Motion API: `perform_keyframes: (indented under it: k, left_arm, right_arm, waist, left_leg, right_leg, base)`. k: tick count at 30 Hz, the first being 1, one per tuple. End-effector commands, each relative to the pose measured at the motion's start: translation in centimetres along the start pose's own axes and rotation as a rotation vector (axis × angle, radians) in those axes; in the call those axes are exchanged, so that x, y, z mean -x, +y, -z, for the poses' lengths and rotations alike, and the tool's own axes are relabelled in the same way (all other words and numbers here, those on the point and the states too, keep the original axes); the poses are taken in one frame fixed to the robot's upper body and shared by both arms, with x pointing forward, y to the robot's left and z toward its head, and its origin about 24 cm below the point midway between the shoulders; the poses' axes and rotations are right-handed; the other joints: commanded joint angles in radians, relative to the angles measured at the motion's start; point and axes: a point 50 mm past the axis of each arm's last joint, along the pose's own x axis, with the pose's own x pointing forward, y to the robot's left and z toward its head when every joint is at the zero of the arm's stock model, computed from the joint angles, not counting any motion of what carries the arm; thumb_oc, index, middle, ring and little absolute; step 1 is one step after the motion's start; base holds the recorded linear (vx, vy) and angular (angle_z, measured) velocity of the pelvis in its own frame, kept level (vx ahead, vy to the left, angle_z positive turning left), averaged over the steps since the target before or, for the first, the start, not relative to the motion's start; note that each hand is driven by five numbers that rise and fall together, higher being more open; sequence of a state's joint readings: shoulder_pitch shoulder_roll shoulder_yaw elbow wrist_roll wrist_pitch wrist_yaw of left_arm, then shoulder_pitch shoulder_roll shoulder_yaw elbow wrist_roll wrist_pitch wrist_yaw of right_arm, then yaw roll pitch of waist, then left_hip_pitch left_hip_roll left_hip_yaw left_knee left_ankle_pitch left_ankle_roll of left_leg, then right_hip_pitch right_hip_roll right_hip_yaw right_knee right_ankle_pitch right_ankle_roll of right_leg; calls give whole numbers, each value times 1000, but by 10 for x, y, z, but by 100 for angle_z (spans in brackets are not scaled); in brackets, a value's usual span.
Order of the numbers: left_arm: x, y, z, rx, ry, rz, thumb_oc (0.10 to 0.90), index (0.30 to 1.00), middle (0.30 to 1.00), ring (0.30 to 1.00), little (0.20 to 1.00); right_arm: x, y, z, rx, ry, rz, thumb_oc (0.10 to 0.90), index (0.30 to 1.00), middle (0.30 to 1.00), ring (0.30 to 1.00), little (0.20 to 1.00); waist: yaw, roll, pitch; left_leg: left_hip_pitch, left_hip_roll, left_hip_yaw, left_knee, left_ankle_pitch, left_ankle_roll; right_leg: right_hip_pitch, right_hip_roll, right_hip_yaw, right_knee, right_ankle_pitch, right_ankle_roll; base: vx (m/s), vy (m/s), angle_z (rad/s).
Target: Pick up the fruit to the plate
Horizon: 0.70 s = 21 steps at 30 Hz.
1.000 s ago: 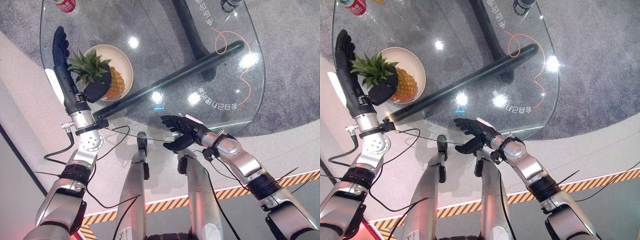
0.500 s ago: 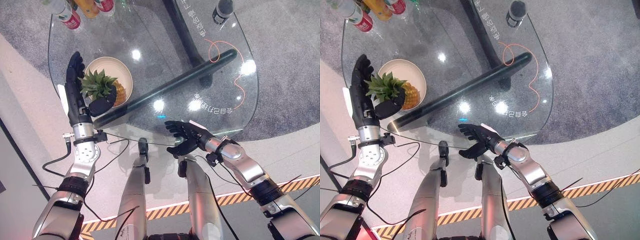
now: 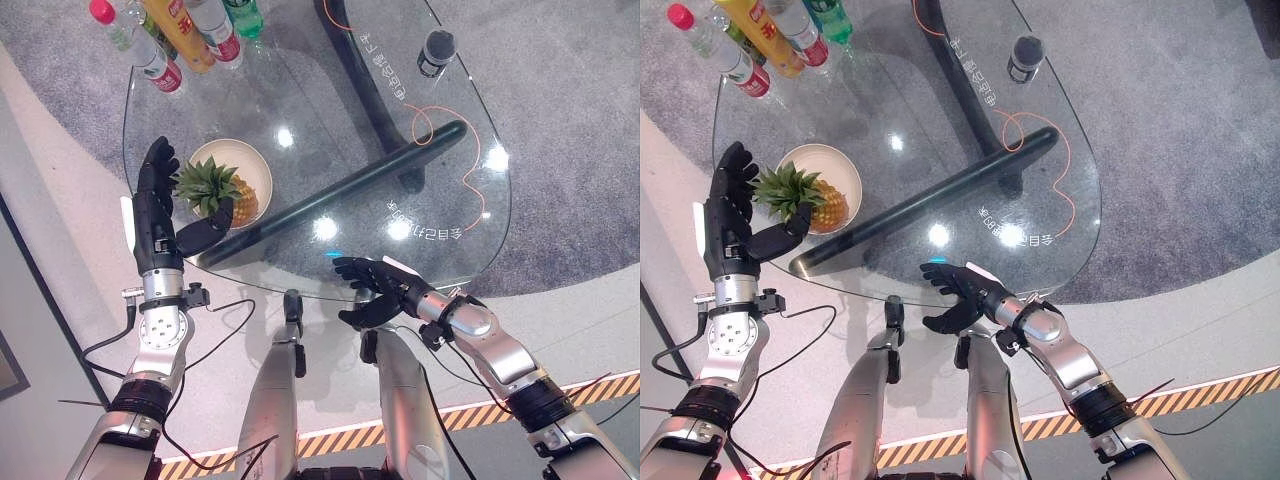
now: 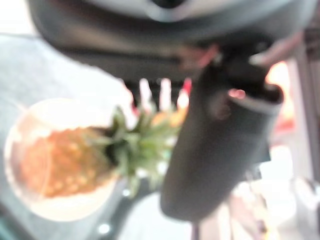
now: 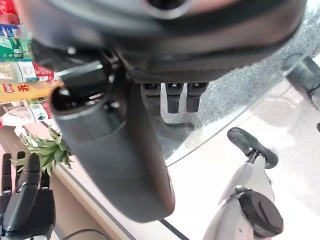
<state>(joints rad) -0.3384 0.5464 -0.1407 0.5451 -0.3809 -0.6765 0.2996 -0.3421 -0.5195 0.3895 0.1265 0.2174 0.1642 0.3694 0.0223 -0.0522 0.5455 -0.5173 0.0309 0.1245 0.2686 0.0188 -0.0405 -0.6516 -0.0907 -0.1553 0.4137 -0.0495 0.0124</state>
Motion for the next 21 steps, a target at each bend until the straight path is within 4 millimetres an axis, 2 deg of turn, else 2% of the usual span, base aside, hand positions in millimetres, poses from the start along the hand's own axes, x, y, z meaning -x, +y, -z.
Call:
perform_keyframes:
  k: [1,9,16,21]
  left_arm:
    - [-3,3,-18,119,-103,-53,800,900,900,900,900]
    - [11,6,-5,149,-22,-66,800,900,900,900,900]
    - [34,17,17,179,105,-135,800,900,900,900,900]
    - [58,30,33,209,184,-192,800,900,900,900,900]
  right_arm:
    - [13,7,-29,72,-182,-48,800,900,900,900,900]
    - [16,10,-23,65,-172,-49,800,900,900,900,900]
    - [20,13,-7,53,-133,-42,800,900,900,900,900]
    - [28,17,10,7,-87,-50,800,900,900,900,900]
  waist:
    - [-7,42,-26]
    - [1,42,-26]
    - [11,42,-26]
    - [22,39,-26]
  left_leg:
    - [7,-50,-2,42,-37,10]
    - [45,-48,-4,26,-30,5]
    - [151,-57,-8,-22,-27,2]
    - [279,-58,-16,-86,-20,-7]
  right_leg:
    - [94,23,-72,0,-24,57]
    - [138,21,-78,-18,-25,53]
    - [253,22,-88,-71,-28,52]
    - [397,27,-93,-139,-32,51]
  base:
    - [0,0,0]
    - [0,0,0]
    - [0,-1,2]
    - [14,-13,8]
